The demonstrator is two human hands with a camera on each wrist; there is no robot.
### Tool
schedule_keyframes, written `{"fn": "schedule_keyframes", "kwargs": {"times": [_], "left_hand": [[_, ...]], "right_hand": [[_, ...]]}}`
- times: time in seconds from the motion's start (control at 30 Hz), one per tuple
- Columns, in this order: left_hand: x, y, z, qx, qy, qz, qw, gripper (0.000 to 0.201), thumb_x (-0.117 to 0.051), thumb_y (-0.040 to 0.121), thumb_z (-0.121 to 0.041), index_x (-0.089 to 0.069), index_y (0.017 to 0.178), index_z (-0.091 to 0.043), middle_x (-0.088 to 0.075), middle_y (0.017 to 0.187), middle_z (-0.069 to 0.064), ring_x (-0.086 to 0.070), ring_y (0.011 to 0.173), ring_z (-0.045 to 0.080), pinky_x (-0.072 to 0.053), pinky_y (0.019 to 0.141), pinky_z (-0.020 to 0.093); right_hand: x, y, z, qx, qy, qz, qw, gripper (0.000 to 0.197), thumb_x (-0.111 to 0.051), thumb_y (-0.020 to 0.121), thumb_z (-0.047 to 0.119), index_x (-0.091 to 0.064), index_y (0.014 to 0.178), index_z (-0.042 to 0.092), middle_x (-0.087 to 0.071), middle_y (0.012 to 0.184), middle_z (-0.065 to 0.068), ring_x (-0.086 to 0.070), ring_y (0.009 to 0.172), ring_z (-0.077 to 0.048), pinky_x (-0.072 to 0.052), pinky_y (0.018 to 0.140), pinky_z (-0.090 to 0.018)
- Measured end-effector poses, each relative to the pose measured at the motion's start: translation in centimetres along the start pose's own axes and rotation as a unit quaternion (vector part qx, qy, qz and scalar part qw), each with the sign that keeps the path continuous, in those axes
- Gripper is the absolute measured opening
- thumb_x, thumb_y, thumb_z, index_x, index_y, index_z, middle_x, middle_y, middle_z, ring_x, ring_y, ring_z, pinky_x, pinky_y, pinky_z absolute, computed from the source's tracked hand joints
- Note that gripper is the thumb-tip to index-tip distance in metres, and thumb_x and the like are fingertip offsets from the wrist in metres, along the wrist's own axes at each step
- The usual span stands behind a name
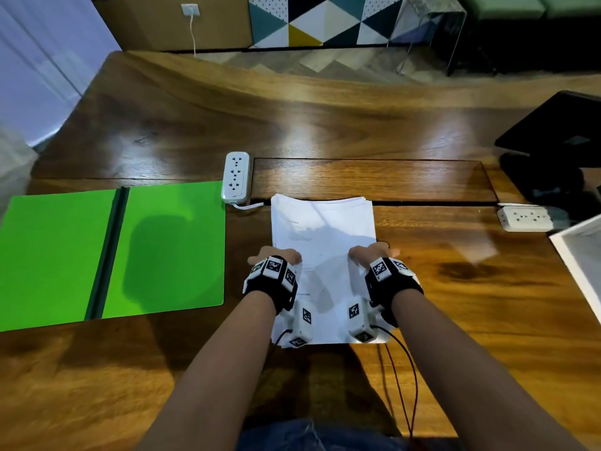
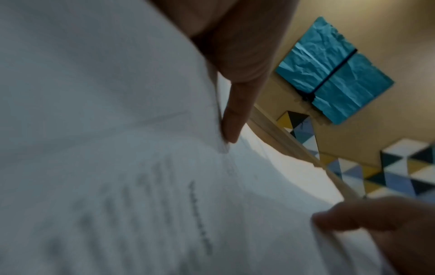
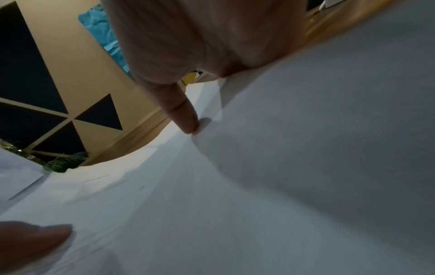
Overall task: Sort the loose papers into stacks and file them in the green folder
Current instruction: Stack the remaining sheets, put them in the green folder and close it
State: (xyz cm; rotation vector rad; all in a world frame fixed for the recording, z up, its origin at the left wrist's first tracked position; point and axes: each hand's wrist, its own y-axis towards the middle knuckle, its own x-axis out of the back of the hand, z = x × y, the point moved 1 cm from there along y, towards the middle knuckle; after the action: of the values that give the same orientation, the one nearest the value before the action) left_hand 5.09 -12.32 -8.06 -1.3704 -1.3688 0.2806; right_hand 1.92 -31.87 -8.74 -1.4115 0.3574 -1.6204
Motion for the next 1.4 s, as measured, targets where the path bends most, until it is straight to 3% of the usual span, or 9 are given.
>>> {"fn": "schedule_keyframes", "kwargs": {"times": [0.1,0.33,0.47,0.57,0.63,0.83,1.07,1.27,1.4], "left_hand": [[0.1,0.2,-0.7,-0.02,-0.042,0.017,0.999,0.083,-0.074,0.075,-0.023,-0.029,0.142,-0.004,-0.044,0.143,0.015,-0.049,0.126,0.033,-0.042,0.105,0.041],[1.2,-0.8,0.1,-0.184,-0.18,0.093,0.962,0.041,-0.07,0.077,0.004,-0.062,0.118,0.002,-0.066,0.117,0.021,-0.063,0.093,0.027,-0.05,0.088,0.037],[3.3,-2.3,-0.5,-0.312,-0.234,0.064,0.919,0.029,-0.068,0.079,0.003,-0.061,0.107,-0.002,-0.066,0.09,0.012,-0.062,0.079,0.022,-0.054,0.078,0.028],[4.2,-4.0,-1.9,-0.403,-0.223,-0.037,0.887,0.018,-0.068,0.08,0.0,-0.051,0.079,-0.008,-0.048,0.062,-0.003,-0.043,0.051,-0.001,-0.036,0.046,0.01],[4.5,-4.6,-2.3,-0.432,-0.279,-0.06,0.855,0.019,-0.068,0.078,0.003,-0.056,0.077,-0.011,-0.053,0.063,-0.005,-0.049,0.048,-0.007,-0.038,0.048,0.01],[5.8,-4.8,-1.9,-0.461,-0.368,-0.052,0.805,0.066,-0.084,0.062,-0.006,-0.048,0.117,-0.011,-0.063,0.101,-0.003,-0.063,0.083,-0.003,-0.056,0.07,0.021],[8.2,-6.6,-3.7,-0.509,-0.438,0.031,0.74,0.086,-0.089,0.047,-0.046,-0.041,0.115,-0.024,-0.056,0.11,0.008,-0.058,0.1,0.022,-0.052,0.086,0.036],[9.2,-8.9,-6.7,-0.451,-0.472,-0.053,0.755,0.066,-0.076,0.044,-0.069,-0.048,0.081,-0.022,-0.052,0.074,-0.008,-0.05,0.053,-0.009,-0.039,0.051,0.004],[9.2,-9.6,-8.1,-0.34,-0.481,-0.094,0.803,0.04,-0.074,0.068,-0.051,-0.053,0.079,-0.018,-0.058,0.078,-0.007,-0.055,0.067,0.008,-0.044,0.058,0.02]], "right_hand": [[0.4,-0.1,-0.3,0.027,0.058,0.015,0.998,0.073,-0.056,0.078,0.025,-0.026,0.141,0.004,-0.036,0.135,-0.017,-0.05,0.115,-0.038,-0.047,0.086,-0.042],[2.0,-0.7,-0.2,0.087,0.213,0.058,0.972,0.043,-0.063,0.082,0.004,-0.054,0.122,-0.008,-0.058,0.1,-0.014,-0.054,0.088,-0.025,-0.044,0.072,-0.028],[3.8,-1.1,-0.3,0.189,0.355,0.069,0.913,0.02,-0.066,0.079,-0.004,-0.066,0.097,0.005,-0.073,0.078,-0.003,-0.064,0.079,-0.028,-0.05,0.091,-0.048],[5.4,-3.4,1.4,0.301,0.361,0.036,0.882,0.039,-0.062,0.084,0.0,-0.058,0.12,0.013,-0.07,0.11,0.001,-0.062,0.107,-0.027,-0.045,0.097,-0.044],[5.8,-4.7,2.1,0.36,0.377,0.013,0.853,0.045,-0.061,0.085,0.002,-0.053,0.127,0.013,-0.063,0.125,-0.005,-0.058,0.118,-0.026,-0.045,0.099,-0.043],[5.3,-7.0,1.4,0.405,0.392,-0.01,0.826,0.061,-0.072,0.075,0.004,-0.042,0.123,0.026,-0.059,0.119,0.001,-0.055,0.115,-0.02,-0.047,0.098,-0.041],[6.9,-9.9,3.5,0.497,0.45,-0.032,0.742,0.075,-0.072,0.067,0.004,-0.034,0.13,0.019,-0.051,0.118,-0.001,-0.057,0.103,-0.003,-0.049,0.089,-0.021],[8.1,-10.9,5.1,0.615,0.299,-0.233,0.692,0.08,-0.07,0.071,0.02,-0.028,0.14,0.016,-0.043,0.118,-0.011,-0.045,0.109,-0.009,-0.045,0.097,-0.03],[8.1,-10.9,5.1,0.645,0.178,-0.322,0.669,0.048,-0.068,0.083,0.024,-0.054,0.128,0.017,-0.043,0.119,-0.014,-0.042,0.109,-0.005,-0.035,0.093,-0.005]]}}
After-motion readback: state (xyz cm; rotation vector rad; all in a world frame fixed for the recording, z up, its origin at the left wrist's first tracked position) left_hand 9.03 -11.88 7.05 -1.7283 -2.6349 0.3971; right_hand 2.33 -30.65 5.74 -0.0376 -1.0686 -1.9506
